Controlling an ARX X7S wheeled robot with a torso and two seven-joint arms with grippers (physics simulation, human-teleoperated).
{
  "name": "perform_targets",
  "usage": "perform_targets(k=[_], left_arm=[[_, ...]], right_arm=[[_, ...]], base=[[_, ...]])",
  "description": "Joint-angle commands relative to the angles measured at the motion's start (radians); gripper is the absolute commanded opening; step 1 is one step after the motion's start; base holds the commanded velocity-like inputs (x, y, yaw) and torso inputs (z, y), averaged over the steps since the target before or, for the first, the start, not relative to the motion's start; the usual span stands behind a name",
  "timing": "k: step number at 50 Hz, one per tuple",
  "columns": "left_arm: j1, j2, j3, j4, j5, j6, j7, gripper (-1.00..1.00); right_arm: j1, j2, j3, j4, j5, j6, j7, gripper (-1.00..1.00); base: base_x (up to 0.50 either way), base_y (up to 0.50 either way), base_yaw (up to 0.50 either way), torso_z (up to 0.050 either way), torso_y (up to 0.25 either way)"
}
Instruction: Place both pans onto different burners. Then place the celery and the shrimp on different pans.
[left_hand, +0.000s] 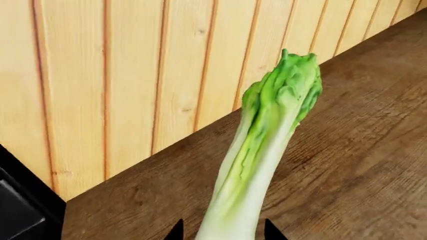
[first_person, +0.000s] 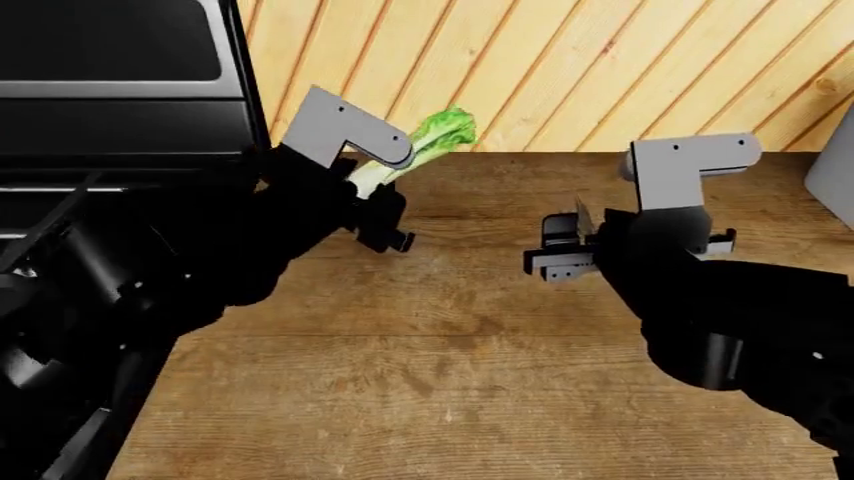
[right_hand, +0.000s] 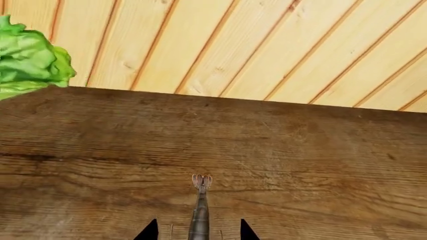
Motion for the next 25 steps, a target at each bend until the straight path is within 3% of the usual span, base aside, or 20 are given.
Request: perform_targets(k=[1,8,25], left_arm=[[0.089,-0.15,-0.142,0.309,-0.145,-0.041,-0.22,-1.0],[0.139,-0.23,-0.204,0.435,-0.226,-0.042,-0.3,-1.0],[0.23,-0.323,-0.26,0.52,-0.237,0.024,-0.321,-1.0]], right_arm=[[-0.006,0.035,0.027,-0.061,-0.001,-0.009,0.011,-1.0],[-0.007,0.049,0.037,-0.105,0.017,-0.008,0.041,-1.0],[0.006,0.052,0.034,-0.132,0.018,-0.003,0.051,-1.0]], base=[[0.0,0.0,0.0,0.0,0.0],[-0.04,0.0,0.0,0.0,0.0],[-0.5,0.0,0.0,0.0,0.0]])
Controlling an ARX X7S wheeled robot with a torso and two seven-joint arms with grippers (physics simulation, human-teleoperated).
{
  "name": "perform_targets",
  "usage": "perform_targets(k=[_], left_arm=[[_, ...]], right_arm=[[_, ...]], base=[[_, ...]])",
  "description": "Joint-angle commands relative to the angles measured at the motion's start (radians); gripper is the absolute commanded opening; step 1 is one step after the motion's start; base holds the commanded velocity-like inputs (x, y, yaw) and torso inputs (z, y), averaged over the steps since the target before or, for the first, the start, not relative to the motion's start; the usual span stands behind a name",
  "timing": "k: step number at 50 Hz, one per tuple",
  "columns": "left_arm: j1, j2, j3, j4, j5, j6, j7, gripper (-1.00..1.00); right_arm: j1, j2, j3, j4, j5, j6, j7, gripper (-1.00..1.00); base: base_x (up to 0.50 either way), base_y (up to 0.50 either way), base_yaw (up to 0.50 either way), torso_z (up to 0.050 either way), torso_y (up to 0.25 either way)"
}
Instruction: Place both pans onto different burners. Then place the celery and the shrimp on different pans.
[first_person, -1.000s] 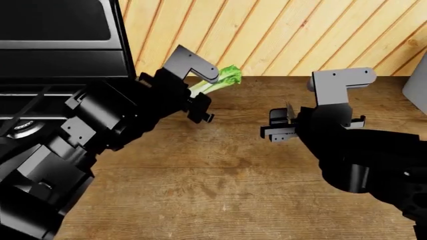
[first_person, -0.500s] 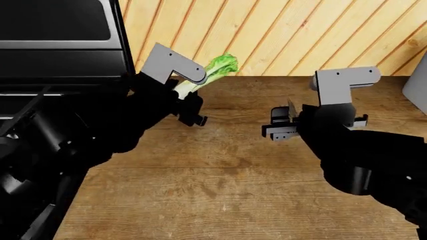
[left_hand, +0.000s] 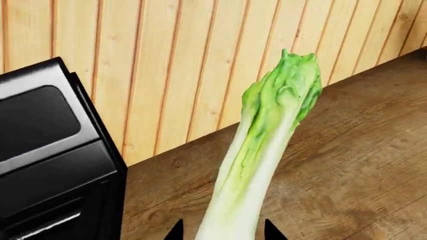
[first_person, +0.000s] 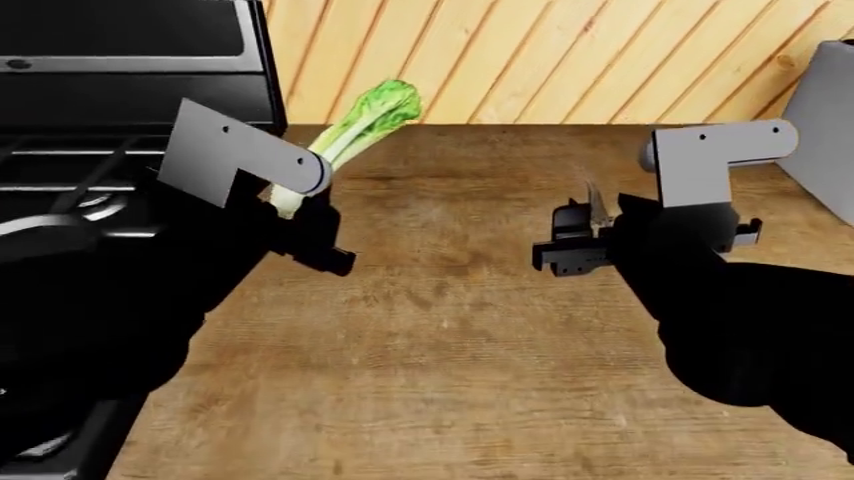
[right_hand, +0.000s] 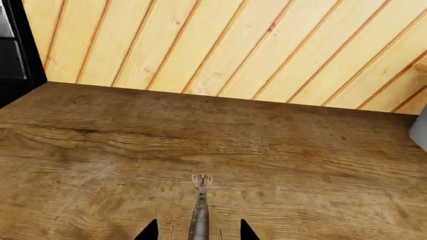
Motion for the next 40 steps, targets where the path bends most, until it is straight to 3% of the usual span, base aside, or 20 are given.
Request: perform_targets(k=[1,16,25,40], left_arm=[[0.056,-0.065,-0.048,0.078,-0.018,0.033,-0.043,-1.0],[0.037,-0.097,-0.077,0.091,-0.054,0.022,-0.068,-1.0],[0.027,-0.117,-0.105,0.102,-0.076,0.026,-0.095,-1.0],[0.019,-0.139,-0.121,0.11,-0.089,0.027,-0.107,-1.0]], right_arm=[[0.007,0.005,0.008,-0.027,-0.004,0.003,0.009,-1.0],[0.012,0.002,0.001,-0.038,-0.03,-0.008,-0.02,-1.0],[0.006,0.005,-0.003,-0.054,-0.04,-0.011,-0.016,-1.0],[0.008,0.003,0.004,-0.054,-0.039,-0.022,-0.01,-1.0]], base=[[-0.5,0.0,0.0,0.0,0.0],[-0.06,0.0,0.0,0.0,0.0],[-0.36,0.46,0.0,0.0,0.0],[-0.01,0.5,0.0,0.0,0.0]])
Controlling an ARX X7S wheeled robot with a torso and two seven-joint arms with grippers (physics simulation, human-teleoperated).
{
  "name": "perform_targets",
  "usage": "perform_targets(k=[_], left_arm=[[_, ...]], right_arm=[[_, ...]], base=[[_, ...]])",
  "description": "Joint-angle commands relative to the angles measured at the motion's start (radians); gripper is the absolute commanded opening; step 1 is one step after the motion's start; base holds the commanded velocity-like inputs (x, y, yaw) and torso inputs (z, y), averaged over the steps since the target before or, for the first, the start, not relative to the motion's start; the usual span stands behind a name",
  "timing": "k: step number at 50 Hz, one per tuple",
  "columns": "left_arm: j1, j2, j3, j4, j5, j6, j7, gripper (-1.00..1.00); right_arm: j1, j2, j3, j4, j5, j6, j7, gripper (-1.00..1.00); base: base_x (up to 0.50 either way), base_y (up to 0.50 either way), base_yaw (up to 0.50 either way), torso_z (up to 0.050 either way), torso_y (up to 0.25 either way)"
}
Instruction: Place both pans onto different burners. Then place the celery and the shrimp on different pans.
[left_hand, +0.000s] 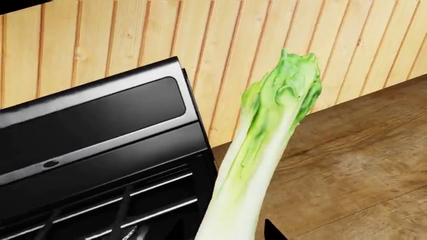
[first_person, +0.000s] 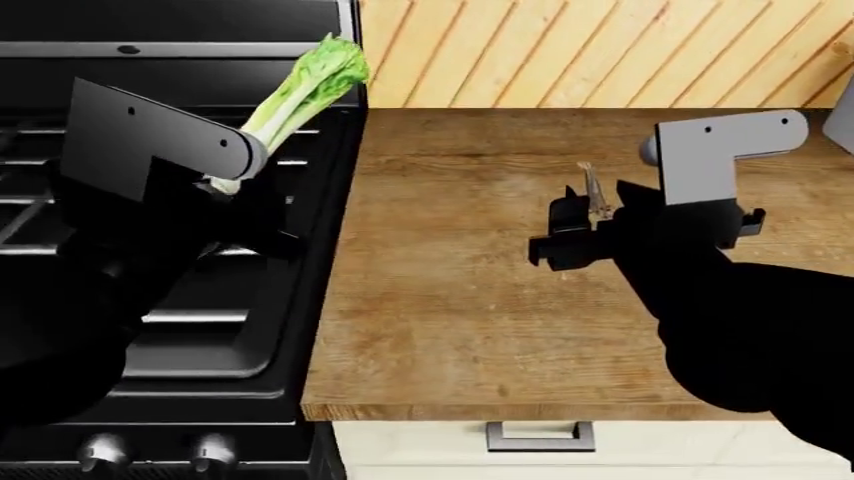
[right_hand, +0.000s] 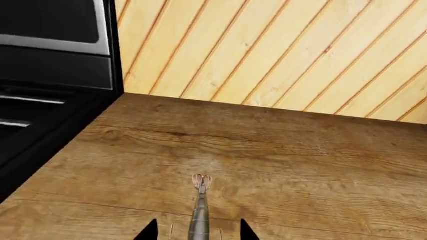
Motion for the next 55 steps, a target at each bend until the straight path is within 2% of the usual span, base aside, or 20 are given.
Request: perform_targets(k=[1,55], left_arm=[[-0.005,-0.017,-0.021,0.005,-0.004,0.007,-0.018,-1.0],[0.059,-0.05,-0.038,-0.005,0.015,0.055,-0.023,-1.0]], right_arm=[[0.006,-0.001,0.006,-0.006,-0.008,0.001,-0.003,-1.0],[0.046,-0.004,-0.005,-0.003,0.004,0.019,0.01,-1.0]], base=[[0.0,0.5,0.0,0.0,0.0],[0.0,0.5,0.0,0.0,0.0]])
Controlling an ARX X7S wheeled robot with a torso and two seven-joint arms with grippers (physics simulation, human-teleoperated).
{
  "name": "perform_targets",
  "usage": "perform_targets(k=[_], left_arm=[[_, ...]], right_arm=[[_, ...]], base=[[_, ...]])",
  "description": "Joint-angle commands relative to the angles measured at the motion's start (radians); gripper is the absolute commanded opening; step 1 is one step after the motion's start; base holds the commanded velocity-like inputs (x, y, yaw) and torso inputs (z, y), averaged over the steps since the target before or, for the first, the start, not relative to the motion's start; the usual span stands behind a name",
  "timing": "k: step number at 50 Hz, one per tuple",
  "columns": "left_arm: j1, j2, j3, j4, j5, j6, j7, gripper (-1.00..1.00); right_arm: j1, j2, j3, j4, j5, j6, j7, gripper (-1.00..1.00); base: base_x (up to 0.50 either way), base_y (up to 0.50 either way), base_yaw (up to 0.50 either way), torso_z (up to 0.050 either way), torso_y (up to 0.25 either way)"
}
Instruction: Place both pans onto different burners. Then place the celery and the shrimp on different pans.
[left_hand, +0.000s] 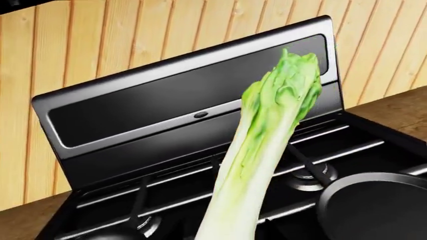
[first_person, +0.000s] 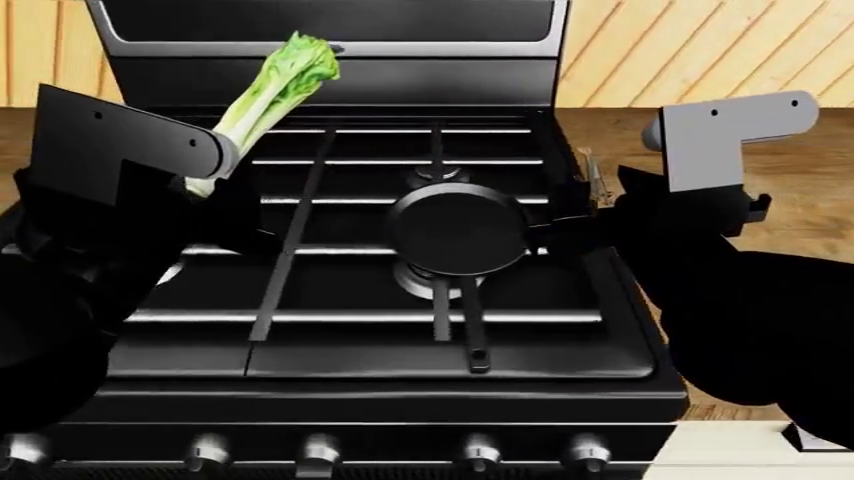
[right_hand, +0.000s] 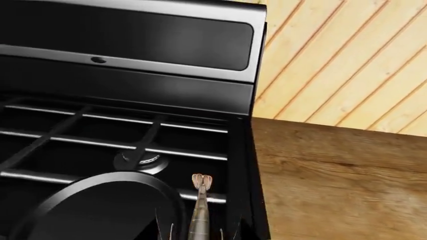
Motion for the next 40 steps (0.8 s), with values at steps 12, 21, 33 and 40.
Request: perform_targets(k=[12,21,33,40], left_arm=[[0.02,-0.011,-0.013,-0.006,0.01,0.022,-0.005,-1.0],[0.018,-0.014,-0.018,-0.006,0.005,0.023,-0.009,-1.0],[0.008,-0.024,-0.029,-0.003,-0.011,0.02,-0.02,-1.0],[0.012,-0.031,-0.034,-0.002,-0.017,0.022,-0.025,-1.0]], right_arm=[[0.007,-0.006,-0.003,0.006,-0.01,0.005,-0.004,-1.0],[0.009,-0.004,-0.004,0.005,-0.015,0.003,-0.01,-1.0],[0.04,-0.005,0.005,0.017,-0.008,0.005,-0.009,-1.0],[0.055,-0.005,0.006,0.022,0.007,0.015,0.001,-1.0]], base=[[0.0,0.5,0.0,0.0,0.001],[0.0,0.48,0.0,0.0,0.0],[0.0,0.02,0.0,0.001,0.001],[0.39,0.0,0.0,0.0,0.0]])
